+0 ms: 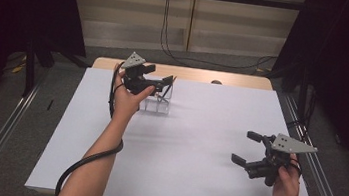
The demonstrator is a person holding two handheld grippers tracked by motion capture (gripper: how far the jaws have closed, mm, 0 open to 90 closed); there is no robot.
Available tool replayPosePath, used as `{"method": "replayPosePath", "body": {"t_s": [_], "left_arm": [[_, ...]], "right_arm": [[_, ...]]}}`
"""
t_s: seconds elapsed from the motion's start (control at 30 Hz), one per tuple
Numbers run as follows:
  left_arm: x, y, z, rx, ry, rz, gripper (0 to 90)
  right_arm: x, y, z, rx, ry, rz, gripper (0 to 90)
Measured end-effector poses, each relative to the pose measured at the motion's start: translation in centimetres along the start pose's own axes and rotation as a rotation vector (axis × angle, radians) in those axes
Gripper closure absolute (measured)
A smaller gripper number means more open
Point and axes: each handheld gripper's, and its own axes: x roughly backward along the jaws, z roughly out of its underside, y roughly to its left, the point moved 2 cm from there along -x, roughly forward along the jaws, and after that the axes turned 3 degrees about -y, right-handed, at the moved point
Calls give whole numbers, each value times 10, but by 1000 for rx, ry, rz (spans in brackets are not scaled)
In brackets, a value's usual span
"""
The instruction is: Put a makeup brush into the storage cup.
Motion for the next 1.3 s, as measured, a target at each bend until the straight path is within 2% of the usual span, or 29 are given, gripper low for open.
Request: {"method": "replayPosePath", "body": {"t_s": [0.67, 1.3], "left_arm": [[17, -2, 0, 6, -10, 25, 88], [39, -6, 5, -14, -33, 49, 86]], "right_arm": [[-2, 2, 0, 7, 5, -6, 0], [-3, 1, 1, 4, 8, -7, 0]]}}
